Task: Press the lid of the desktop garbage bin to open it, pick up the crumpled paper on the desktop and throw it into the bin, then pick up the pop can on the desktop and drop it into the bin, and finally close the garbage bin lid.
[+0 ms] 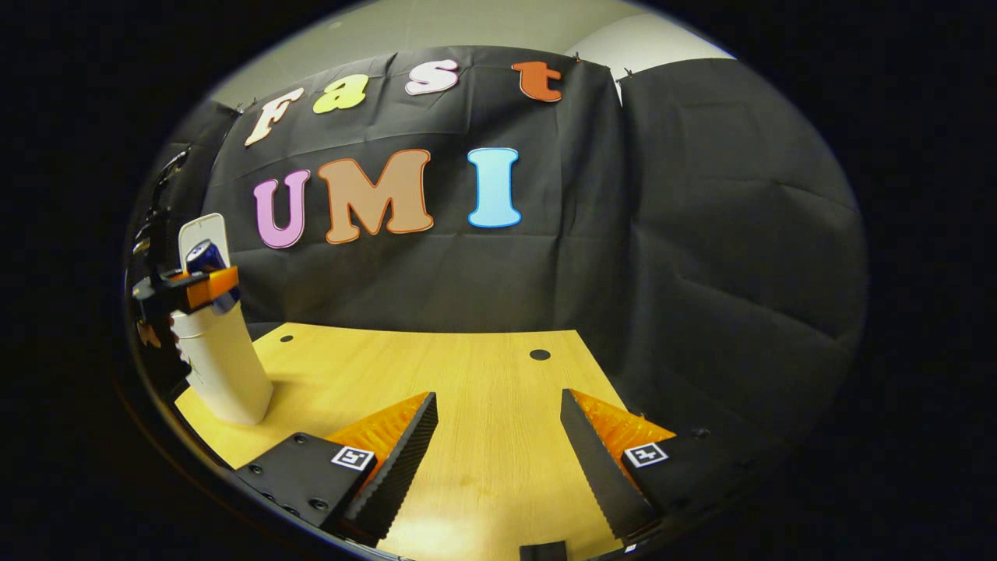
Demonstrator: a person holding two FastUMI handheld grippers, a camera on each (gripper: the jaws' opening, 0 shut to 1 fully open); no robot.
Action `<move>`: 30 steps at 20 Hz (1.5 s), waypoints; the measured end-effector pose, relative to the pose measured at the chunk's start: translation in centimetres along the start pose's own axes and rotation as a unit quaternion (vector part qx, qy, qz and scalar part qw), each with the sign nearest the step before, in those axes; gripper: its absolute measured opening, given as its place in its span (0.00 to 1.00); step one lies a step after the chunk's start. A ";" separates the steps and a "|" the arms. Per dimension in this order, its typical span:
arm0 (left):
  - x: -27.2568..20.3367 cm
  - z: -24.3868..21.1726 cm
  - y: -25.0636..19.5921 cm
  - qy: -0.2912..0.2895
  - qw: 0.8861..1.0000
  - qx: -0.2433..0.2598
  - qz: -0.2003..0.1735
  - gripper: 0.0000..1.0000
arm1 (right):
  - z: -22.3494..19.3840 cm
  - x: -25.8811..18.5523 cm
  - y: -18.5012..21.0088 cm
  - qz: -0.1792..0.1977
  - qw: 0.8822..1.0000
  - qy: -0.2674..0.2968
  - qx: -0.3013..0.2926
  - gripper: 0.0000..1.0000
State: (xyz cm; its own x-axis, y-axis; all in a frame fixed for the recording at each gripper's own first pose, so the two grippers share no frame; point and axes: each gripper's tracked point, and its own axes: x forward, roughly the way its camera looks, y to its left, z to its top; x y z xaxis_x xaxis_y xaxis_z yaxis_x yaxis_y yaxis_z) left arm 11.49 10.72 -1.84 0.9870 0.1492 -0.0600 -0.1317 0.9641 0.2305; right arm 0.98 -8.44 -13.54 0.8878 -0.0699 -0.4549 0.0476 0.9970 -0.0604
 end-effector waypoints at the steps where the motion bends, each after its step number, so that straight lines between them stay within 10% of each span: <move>1: 0.2 0.6 1.7 -0.003 1.000 -0.004 0.018 0.75 | 0.0 0.1 0.2 0.003 1.000 0.001 0.001 1.00; 11: -0.5 -2.4 15.5 0.030 0.988 -0.017 0.151 0.76 | -1.7 0.3 0.6 0.009 1.000 0.019 0.014 1.00; 17: -1.1 0.1 16.1 0.006 0.989 -0.018 0.144 0.97 | -1.4 -0.4 1.8 0.017 1.000 0.010 0.005 1.00; 30: 8.7 13.8 23.1 -0.024 0.993 -0.060 0.094 0.94 | -5.9 -2.9 2.5 0.001 0.999 0.031 0.031 1.00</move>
State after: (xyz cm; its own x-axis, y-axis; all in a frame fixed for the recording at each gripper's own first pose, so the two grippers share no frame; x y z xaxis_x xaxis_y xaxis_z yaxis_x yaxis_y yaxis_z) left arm 18.26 31.22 16.35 0.9470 0.3206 0.0205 -0.3208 0.9401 0.1156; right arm -4.17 -5.92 -17.62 0.8580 -0.0683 -0.5091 0.0766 0.9971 -0.0047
